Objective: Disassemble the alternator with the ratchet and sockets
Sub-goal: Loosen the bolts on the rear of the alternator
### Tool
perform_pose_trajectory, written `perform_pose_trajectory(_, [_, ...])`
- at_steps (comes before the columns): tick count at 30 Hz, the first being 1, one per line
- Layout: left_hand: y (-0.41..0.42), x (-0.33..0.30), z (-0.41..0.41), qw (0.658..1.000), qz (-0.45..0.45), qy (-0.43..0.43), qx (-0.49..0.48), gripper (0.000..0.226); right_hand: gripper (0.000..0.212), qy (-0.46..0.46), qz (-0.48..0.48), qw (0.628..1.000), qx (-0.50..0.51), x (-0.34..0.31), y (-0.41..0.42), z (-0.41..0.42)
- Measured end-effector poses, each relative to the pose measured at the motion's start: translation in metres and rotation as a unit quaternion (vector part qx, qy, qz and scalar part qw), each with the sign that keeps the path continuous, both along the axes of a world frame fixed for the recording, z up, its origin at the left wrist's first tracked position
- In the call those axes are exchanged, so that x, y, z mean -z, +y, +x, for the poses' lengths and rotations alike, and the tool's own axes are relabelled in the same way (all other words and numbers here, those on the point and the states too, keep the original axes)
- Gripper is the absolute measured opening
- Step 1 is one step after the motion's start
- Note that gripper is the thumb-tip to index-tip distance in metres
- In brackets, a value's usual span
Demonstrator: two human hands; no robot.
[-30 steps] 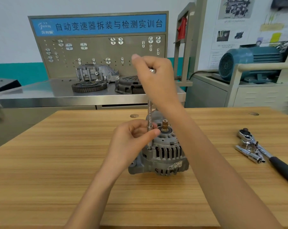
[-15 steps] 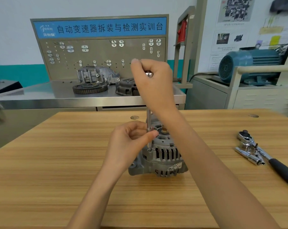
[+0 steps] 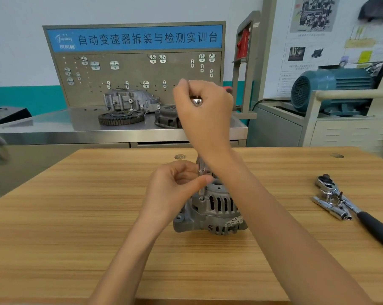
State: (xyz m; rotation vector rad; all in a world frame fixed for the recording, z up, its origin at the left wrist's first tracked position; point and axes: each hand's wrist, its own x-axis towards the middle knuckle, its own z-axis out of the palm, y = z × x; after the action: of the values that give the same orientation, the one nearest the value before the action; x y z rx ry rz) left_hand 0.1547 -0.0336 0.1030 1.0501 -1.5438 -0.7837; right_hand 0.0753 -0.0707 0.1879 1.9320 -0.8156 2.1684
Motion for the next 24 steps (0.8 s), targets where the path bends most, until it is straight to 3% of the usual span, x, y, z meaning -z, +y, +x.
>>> perform_pose_trajectory(2, [0.001, -0.002, 0.001, 1.000, 0.002, -0.002, 0.027, 0.014, 0.050, -0.004, 0.080, 0.984, -0.161, -0.004, 0.000, -0.005])
perform_pose_trajectory(4, [0.000, -0.003, 0.003, 0.999, 0.006, -0.010, 0.047, 0.018, 0.053, -0.005, 0.160, 0.941, -0.298, -0.008, -0.003, -0.008])
perform_pose_trajectory(7, [0.000, -0.003, 0.005, 0.999, 0.020, 0.000, 0.044, 0.025, 0.058, -0.027, 0.213, 0.894, -0.393, -0.011, -0.006, -0.008])
perform_pose_trajectory(10, [-0.001, -0.004, 0.002, 1.000, 0.013, -0.002, 0.017, 0.022, 0.053, -0.039, 0.165, 0.941, -0.292, -0.007, -0.003, -0.003])
perform_pose_trajectory(12, [-0.001, -0.002, 0.001, 1.000, 0.004, -0.006, 0.006, 0.017, 0.046, -0.017, 0.056, 0.992, -0.112, 0.000, 0.001, 0.001])
perform_pose_trajectory(14, [-0.002, 0.000, 0.001, 1.000, -0.008, -0.009, -0.005, 0.014, 0.042, 0.008, -0.034, 0.997, 0.073, 0.004, 0.002, 0.004])
perform_pose_trajectory(15, [-0.002, 0.000, 0.001, 1.000, -0.013, -0.012, -0.009, 0.015, 0.043, 0.008, -0.039, 0.995, 0.091, 0.004, 0.003, 0.003])
perform_pose_trajectory(18, [0.001, -0.003, 0.001, 1.000, -0.003, -0.009, 0.005, 0.022, 0.049, -0.013, 0.050, 0.995, -0.085, -0.002, 0.000, -0.005])
perform_pose_trajectory(22, [0.002, -0.007, 0.001, 0.999, 0.011, -0.005, 0.036, 0.016, 0.053, -0.045, 0.209, 0.911, -0.352, -0.011, -0.003, -0.017])
perform_pose_trajectory(24, [0.002, -0.008, -0.001, 1.000, 0.013, -0.005, 0.024, 0.014, 0.057, -0.065, 0.236, 0.880, -0.408, -0.013, -0.004, -0.018])
